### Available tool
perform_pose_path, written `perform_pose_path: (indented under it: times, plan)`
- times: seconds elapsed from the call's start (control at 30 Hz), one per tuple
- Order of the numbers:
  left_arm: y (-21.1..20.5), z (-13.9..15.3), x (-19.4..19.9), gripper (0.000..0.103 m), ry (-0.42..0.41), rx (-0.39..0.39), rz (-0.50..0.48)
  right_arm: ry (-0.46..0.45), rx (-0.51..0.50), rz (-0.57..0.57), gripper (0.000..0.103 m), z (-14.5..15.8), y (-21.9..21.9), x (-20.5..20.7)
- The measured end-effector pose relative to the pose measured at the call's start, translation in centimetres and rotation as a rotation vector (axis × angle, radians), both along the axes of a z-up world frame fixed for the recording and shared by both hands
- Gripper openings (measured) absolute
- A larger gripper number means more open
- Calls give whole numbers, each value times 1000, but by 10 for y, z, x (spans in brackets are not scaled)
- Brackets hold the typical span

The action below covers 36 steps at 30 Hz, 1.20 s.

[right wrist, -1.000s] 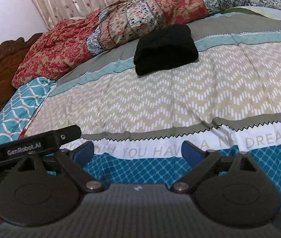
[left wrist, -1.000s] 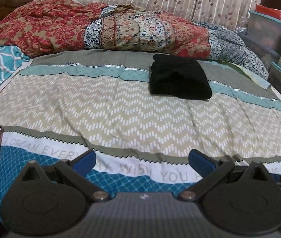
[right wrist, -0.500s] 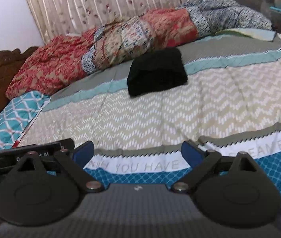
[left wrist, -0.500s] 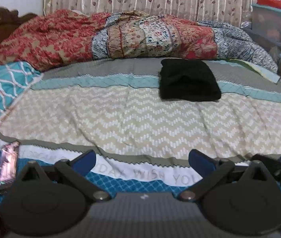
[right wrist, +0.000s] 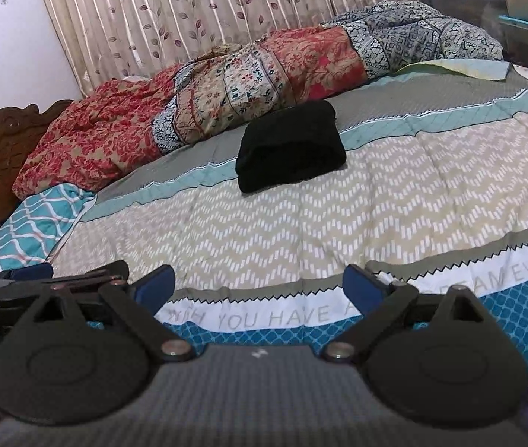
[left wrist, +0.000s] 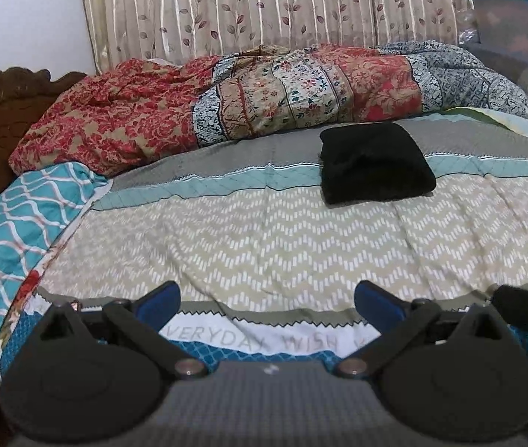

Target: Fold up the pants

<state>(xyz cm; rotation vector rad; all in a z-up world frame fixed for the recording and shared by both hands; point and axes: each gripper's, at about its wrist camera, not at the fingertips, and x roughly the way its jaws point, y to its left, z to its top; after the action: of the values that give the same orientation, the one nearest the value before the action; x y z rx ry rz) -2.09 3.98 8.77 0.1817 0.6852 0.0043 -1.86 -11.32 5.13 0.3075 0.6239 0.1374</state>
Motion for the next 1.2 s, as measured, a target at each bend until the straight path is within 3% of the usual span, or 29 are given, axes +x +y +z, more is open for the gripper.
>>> perform_pose_path:
  times: [0.47, 1.2]
  plan:
    - [6, -7, 5, 103, 57, -45, 3, 45, -3, 27, 98, -5, 5, 3]
    - [6, -9, 5, 103, 86, -54, 2, 52, -4, 34, 98, -5, 6, 3]
